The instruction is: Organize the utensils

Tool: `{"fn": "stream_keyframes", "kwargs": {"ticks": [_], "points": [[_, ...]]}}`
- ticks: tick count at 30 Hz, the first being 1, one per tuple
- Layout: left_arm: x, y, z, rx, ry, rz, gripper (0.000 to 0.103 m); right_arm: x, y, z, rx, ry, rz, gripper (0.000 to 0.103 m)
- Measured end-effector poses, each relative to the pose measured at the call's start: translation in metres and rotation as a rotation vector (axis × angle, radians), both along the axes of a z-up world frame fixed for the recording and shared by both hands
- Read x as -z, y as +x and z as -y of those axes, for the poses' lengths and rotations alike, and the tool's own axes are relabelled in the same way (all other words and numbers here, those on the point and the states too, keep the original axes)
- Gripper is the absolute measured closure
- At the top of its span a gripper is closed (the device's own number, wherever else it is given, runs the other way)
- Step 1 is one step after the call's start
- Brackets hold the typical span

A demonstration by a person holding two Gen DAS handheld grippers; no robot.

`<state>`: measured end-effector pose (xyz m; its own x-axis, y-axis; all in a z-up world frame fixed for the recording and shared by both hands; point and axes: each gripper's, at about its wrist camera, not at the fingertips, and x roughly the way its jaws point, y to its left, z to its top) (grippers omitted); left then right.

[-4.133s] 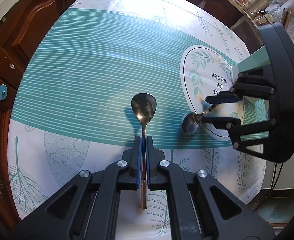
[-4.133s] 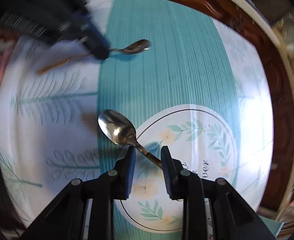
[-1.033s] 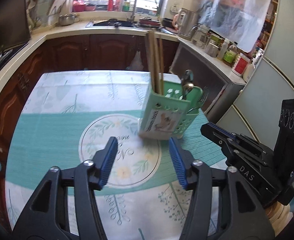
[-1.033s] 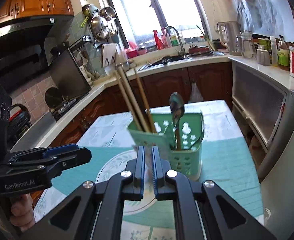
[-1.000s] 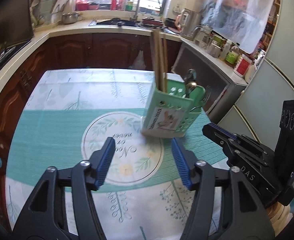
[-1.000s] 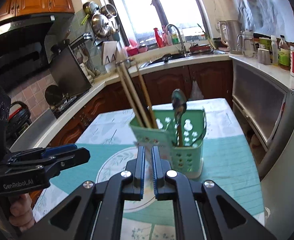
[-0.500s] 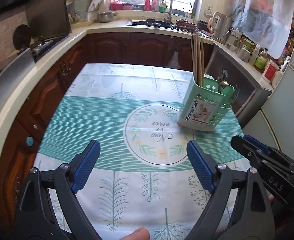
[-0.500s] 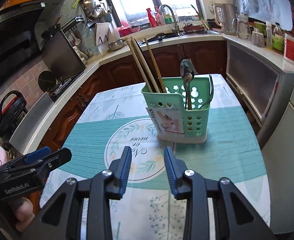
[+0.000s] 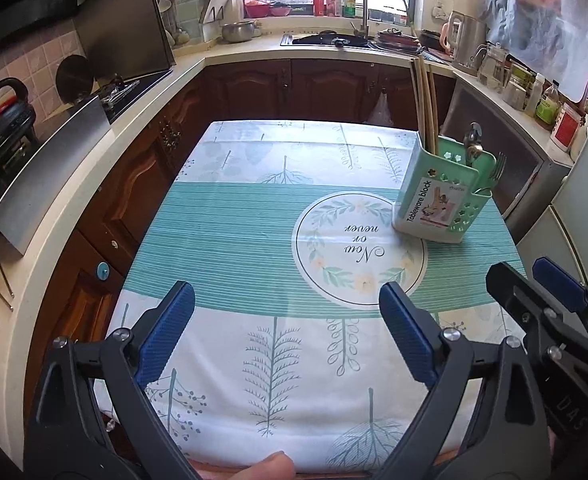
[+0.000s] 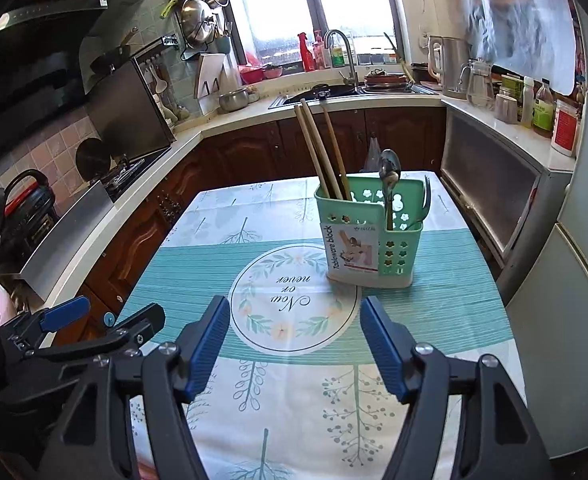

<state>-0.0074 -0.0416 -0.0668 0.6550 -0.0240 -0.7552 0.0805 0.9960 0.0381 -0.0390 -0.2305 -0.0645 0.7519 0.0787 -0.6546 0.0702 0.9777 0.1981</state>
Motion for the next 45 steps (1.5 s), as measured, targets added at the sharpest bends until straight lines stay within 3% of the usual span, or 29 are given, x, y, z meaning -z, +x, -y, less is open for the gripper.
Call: {"fn": "stream_keyframes", "kwargs": {"ticks": [17, 45], "points": [[-0.002, -0.006, -0.012, -0.003, -0.043, 0.026, 0.011, -0.004, -0.010, -0.023, 0.035, -0.068, 0.019, 0.035], [0.003, 0.001, -0.010, -0.014, -0.011, 0.005, 0.011, 0.000, -0.007, -0.021, 0.042, -0.048, -0.007, 0.035]]}}
